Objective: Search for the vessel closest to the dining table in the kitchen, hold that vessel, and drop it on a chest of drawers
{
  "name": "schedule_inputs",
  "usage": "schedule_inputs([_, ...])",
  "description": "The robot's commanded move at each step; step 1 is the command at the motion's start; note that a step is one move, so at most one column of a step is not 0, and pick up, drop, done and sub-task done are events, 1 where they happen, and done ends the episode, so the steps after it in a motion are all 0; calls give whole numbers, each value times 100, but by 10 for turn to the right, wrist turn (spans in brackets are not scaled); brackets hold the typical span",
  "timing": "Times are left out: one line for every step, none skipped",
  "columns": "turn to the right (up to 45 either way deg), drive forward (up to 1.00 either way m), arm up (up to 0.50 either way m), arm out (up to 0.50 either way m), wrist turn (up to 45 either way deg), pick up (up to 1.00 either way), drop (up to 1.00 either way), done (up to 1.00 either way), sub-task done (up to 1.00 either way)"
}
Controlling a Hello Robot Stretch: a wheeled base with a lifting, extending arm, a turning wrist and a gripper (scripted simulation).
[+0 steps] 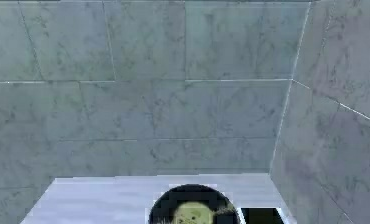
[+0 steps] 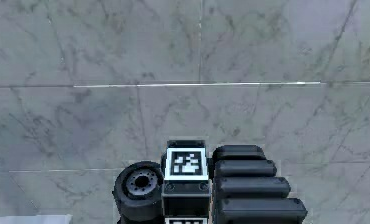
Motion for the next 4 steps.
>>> schedule_inputs([-450, 0, 0, 0, 0, 0, 0, 0, 0])
schedule_inputs([-450, 0, 0, 0, 0, 0, 0, 0, 0])
schedule_inputs([0, 15, 0, 0, 0, 0, 0, 0, 0])
schedule_inputs([30, 0, 0, 0, 0, 0, 0, 0, 0])
